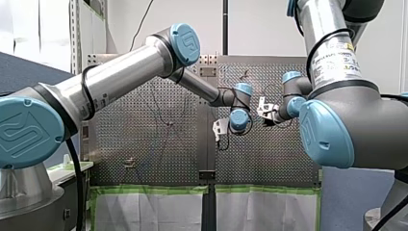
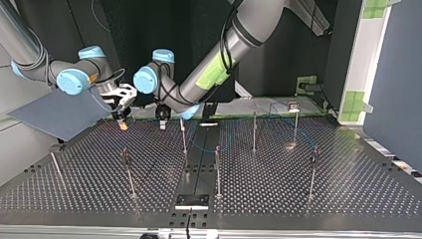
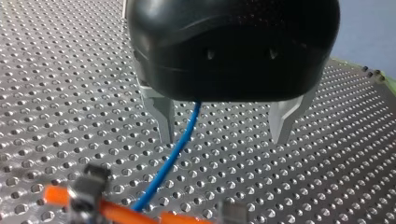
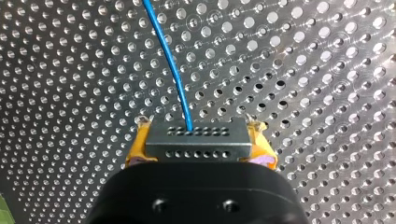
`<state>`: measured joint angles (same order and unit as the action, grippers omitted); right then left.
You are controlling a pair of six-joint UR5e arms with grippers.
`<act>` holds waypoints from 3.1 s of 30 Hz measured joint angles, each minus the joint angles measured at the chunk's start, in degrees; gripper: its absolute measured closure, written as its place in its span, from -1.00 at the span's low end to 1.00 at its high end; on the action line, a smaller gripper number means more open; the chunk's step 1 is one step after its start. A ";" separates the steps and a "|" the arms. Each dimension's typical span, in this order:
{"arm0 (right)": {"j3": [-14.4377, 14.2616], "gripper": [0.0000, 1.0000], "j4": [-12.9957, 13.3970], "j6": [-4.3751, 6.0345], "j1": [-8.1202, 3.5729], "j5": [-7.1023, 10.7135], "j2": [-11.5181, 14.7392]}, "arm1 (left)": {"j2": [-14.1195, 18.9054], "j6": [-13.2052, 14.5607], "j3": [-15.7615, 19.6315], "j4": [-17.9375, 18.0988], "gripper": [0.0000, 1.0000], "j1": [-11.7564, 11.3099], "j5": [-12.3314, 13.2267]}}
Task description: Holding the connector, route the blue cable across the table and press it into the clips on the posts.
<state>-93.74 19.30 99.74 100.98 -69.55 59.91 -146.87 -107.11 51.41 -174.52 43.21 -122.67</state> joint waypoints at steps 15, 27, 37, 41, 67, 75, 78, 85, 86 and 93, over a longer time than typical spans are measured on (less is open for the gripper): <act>0.30 1.00 -0.13 -0.28 0.01 0.02 0.20 | -0.02 -0.05 -0.10 -0.35 1.00 0.40 -0.83; 1.14 1.00 -1.85 0.25 0.04 0.08 3.99 | 1.51 -2.02 -0.33 -2.76 1.00 0.57 -3.31; 3.36 1.00 -6.76 0.71 -0.02 0.25 7.62 | 6.59 -3.24 -0.28 -4.94 1.00 1.81 -7.26; 3.93 1.00 -8.49 0.95 0.00 0.29 9.00 | 8.91 -3.10 -0.28 -5.13 1.00 2.53 -7.94; 7.26 1.00 -14.87 3.74 -0.69 3.55 17.21 | 14.61 -1.47 -0.53 -5.24 1.00 5.01 -7.60; 9.49 1.00 -14.94 4.76 -2.12 4.99 17.18 | 14.81 1.87 -1.45 -2.41 1.00 3.68 -5.34; 10.05 1.00 -14.95 5.03 -2.54 5.49 17.09 | 14.81 2.41 -1.50 -1.64 1.00 2.86 -3.95; 11.15 1.00 -15.08 5.20 -3.18 6.24 16.42 | 14.70 2.98 -1.53 -0.90 1.00 0.20 -0.64; 11.23 1.00 -15.08 5.18 -3.17 6.29 16.28 | 14.69 3.05 -1.54 -0.78 1.00 -0.19 -0.23; 11.53 1.00 -15.06 4.68 -3.37 6.97 15.55 | 14.67 3.26 -1.51 -0.11 1.00 -2.06 0.35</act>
<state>-82.21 4.24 104.42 97.61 -62.58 75.46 -132.20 -103.86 49.89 -174.64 41.16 -122.32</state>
